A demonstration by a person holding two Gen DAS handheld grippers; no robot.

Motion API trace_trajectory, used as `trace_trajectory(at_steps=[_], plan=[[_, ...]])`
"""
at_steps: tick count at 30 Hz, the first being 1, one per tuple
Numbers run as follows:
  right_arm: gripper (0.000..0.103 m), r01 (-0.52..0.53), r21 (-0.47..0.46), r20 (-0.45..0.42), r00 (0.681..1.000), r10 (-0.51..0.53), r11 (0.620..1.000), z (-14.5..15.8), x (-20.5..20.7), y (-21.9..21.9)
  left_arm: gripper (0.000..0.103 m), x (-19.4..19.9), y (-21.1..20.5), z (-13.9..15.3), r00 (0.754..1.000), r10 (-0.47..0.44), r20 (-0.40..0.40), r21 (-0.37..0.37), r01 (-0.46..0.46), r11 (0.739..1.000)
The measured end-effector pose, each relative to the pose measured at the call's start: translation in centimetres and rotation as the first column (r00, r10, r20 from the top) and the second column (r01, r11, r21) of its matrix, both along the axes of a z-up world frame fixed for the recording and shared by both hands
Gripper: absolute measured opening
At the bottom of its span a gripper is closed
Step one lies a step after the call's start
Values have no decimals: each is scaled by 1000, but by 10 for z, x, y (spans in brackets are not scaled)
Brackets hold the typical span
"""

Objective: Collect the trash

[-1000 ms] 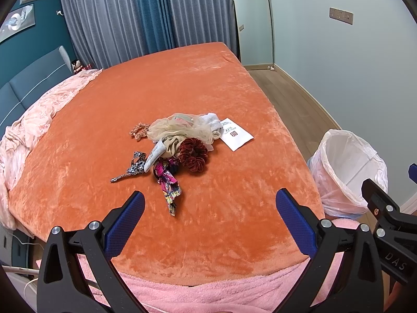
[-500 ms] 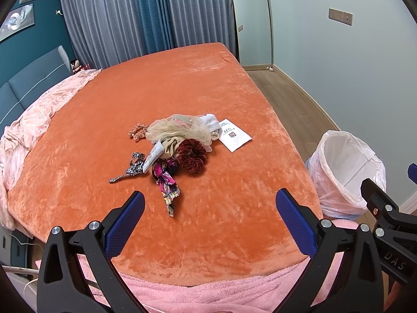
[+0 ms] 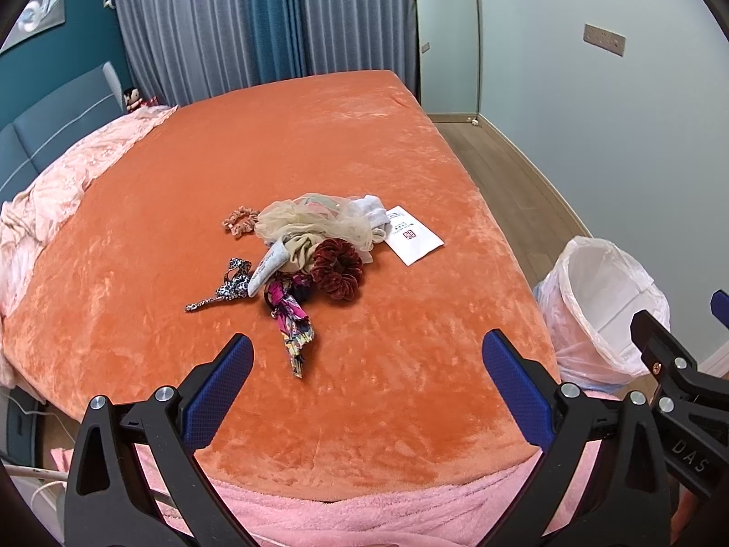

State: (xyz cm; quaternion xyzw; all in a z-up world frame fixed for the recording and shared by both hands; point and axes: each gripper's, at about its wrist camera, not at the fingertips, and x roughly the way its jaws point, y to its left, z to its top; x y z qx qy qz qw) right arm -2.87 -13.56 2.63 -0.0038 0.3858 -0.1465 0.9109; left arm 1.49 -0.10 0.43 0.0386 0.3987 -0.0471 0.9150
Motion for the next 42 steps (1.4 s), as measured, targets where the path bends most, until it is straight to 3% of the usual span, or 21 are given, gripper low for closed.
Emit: trace_trajectory(at_steps=[8,13,18,25,32,38,42], plan=[[96,-20,48,20,1000,19,999,1,11,16,96,8,23,-3,1000,25,-17,-38,-25,999],[96,-29,30,29,999,29,999,3,18,30,96,13,38,-5,999,55,-1,-29,-55,998],[96,-40,22,36,999,39,999,0,30,40,96,25,65,-15,995,91,-34,-45,-92,995],[96,-89,65,-6,996,90,994,-30,59,63,96,43,115,-43,987,154,-56,5,-154,988],[96,-170,76,-55,983,174,983,-61,98,100,96,63,158,-69,973,211,-94,-28,-214,976],[96,-206,79,-76,974,212,975,-80,126,120,95,92,170,-101,952,227,-205,-60,-244,968],[96,-225,72,-92,968,231,972,-92,143,127,95,105,163,-112,961,199,-190,-63,-214,975]])
